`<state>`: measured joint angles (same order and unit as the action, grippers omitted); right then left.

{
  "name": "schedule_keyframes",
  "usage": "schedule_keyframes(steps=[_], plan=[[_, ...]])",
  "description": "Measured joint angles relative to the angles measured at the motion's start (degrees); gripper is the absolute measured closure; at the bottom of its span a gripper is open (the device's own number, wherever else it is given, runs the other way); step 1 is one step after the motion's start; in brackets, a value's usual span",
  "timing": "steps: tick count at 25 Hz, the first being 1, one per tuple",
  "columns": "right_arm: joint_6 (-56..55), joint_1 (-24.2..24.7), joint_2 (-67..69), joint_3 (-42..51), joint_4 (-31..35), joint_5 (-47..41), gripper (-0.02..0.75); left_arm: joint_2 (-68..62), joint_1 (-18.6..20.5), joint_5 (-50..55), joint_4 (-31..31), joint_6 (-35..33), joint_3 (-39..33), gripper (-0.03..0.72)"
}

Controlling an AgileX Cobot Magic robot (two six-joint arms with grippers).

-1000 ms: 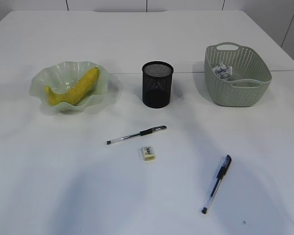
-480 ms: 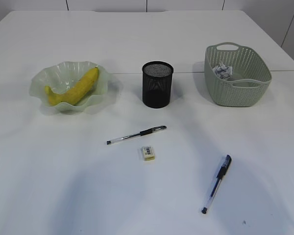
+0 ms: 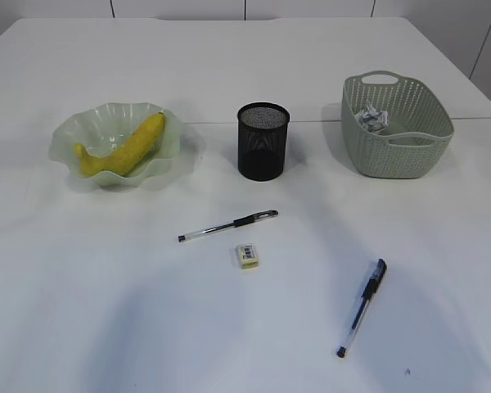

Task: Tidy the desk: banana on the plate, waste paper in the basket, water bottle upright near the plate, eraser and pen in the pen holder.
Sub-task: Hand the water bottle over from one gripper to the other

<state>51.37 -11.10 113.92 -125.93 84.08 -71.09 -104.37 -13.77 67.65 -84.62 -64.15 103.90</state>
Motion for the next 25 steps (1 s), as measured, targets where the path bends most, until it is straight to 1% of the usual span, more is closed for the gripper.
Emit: schedule_keyframes(steps=[11, 22, 25], plan=[[-1.85, 0.00, -0.12, -0.13, -0.46, 0.70, 0.183, -0.12, 0.00, -0.78, -0.01, -0.55, -0.14, 0.302], [-3.14, 0.00, -0.25, -0.13, -2.22, 0.94, 0.179, -0.36, 0.00, -1.15, -0.01, -0.55, -0.40, 0.302], [-4.85, 0.00, -0.27, -0.17, -3.52, 0.94, 0.143, -0.40, 0.00, -1.38, 0.09, -0.55, -0.40, 0.302]])
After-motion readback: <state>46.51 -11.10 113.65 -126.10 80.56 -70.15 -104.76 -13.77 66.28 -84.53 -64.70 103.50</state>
